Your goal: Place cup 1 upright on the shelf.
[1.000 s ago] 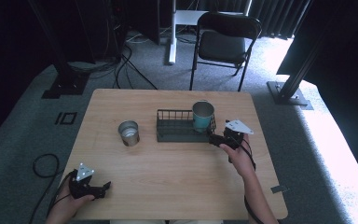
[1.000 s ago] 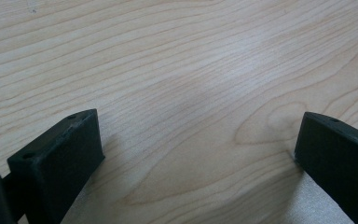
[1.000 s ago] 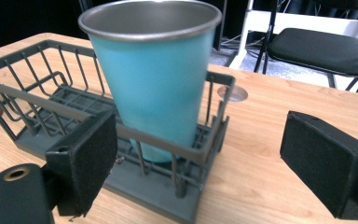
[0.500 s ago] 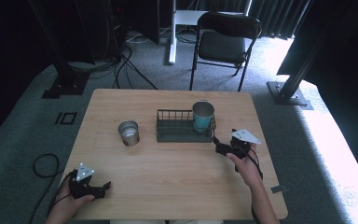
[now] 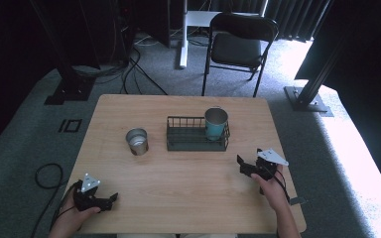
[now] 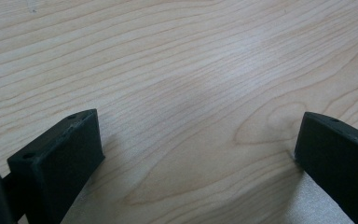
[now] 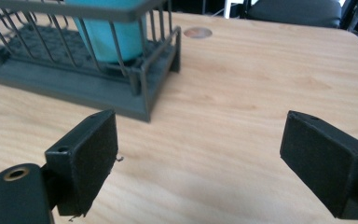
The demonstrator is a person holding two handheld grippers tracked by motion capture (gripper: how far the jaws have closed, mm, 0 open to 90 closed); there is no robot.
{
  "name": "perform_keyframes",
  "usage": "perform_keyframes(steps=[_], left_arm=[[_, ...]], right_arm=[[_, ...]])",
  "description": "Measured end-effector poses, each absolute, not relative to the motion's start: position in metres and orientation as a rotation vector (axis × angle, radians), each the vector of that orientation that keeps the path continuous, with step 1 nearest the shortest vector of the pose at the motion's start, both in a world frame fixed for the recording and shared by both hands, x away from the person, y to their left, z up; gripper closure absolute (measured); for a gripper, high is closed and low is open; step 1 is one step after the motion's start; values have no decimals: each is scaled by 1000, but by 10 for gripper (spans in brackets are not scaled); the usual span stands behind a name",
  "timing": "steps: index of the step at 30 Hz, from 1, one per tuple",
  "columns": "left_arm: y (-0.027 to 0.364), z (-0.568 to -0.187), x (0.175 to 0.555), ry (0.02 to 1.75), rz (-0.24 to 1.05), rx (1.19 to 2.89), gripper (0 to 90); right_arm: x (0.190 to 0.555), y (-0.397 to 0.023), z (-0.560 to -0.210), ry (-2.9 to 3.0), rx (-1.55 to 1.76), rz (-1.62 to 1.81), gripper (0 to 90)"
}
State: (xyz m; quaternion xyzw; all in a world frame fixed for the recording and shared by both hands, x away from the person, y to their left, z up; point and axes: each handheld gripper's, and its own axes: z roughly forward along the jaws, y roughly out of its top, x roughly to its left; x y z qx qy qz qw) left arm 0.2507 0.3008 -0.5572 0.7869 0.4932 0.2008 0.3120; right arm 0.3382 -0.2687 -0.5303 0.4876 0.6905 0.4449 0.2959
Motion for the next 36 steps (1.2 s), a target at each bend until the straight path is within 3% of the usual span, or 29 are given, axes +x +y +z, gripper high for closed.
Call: perform_keyframes(steps=[22,36], left_arm=[[301,-557,251,1303,529,2075,15],[301,-557,251,1304,529,2076,15]], right_arm=[[299,-298,-551,1958,1362,1052,109],[298,-300,-558,2088,1415,888,109]])
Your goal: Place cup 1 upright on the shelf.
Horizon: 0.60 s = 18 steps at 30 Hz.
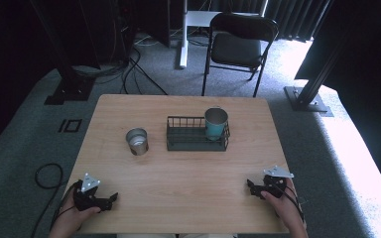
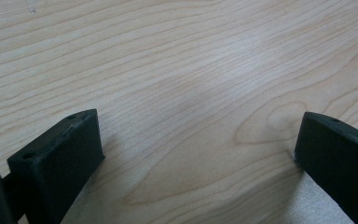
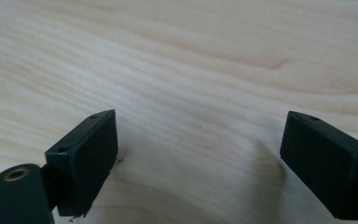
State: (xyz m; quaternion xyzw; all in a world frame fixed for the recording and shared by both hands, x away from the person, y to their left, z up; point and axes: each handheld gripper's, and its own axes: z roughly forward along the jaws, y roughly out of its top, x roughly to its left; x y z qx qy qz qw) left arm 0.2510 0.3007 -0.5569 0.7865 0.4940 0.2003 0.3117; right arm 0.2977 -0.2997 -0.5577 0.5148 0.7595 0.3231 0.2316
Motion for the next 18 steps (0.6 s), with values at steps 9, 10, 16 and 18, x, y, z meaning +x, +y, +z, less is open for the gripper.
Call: perform_keyframes(steps=[9,10,16,18], left_arm=[[301,-557,251,1303,529,2076,14],[301,-557,251,1303,529,2077,14],[301,-557,251,1297,527,2079,15],[302,-557,252,1298,527,2082,14]], right_arm=[[298,-300,-558,2101,1438,904,109],[298,-300,-558,2107,1431,906,109],[297,-300,-558,2115,1423,910,109],[297,-300,-558,2119,1419,911,109]])
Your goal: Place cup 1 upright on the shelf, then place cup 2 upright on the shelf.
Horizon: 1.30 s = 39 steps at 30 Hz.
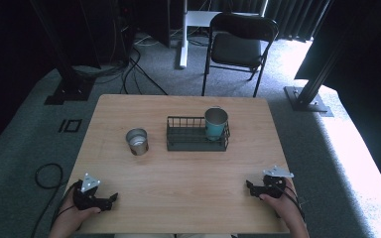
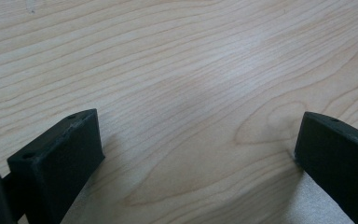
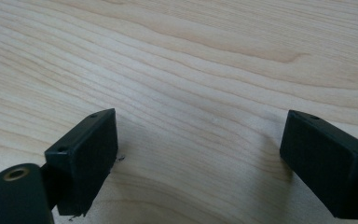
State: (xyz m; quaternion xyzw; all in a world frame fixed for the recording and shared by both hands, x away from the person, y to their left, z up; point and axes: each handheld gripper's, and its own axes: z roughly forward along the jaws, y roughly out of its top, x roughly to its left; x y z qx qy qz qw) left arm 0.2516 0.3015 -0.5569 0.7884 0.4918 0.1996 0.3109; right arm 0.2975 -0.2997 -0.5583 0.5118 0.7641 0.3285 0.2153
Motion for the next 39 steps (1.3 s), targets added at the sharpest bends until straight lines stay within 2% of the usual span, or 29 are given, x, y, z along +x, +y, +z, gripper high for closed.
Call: perform_keyframes(steps=[24,39], left_arm=[[307,-541,249,1286,527,2027,15],[299,-524,275,1259,556,1969,15]], right_arm=[[297,-300,-558,2124,1411,914,109],[297,-300,-558,2125,1411,914,109]])
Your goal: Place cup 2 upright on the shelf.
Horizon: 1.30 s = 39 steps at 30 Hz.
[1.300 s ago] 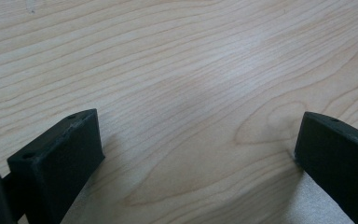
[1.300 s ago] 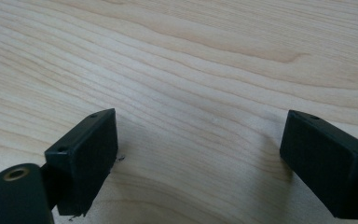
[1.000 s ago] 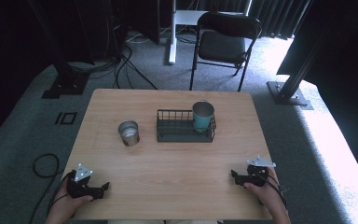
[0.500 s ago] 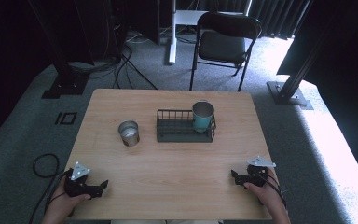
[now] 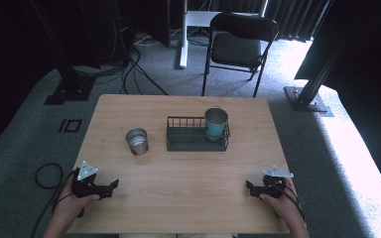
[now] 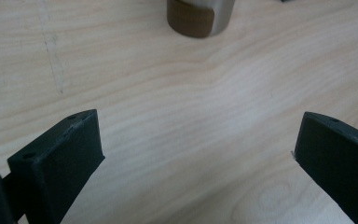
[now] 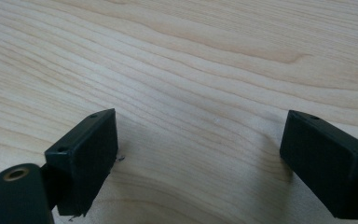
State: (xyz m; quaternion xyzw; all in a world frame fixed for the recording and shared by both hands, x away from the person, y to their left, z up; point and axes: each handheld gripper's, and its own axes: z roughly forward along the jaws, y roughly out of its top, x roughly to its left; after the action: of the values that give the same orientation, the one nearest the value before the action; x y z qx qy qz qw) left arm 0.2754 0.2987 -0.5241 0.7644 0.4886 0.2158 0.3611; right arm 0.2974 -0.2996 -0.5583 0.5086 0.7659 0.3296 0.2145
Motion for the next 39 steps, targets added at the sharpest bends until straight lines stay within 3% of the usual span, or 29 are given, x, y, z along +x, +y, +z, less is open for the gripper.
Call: perform_keyframes(steps=[39], left_arm=[[259,-515,351,1148,576,1876,15]], right_arm=[[297,-300,-559,2124,1409,915,109]])
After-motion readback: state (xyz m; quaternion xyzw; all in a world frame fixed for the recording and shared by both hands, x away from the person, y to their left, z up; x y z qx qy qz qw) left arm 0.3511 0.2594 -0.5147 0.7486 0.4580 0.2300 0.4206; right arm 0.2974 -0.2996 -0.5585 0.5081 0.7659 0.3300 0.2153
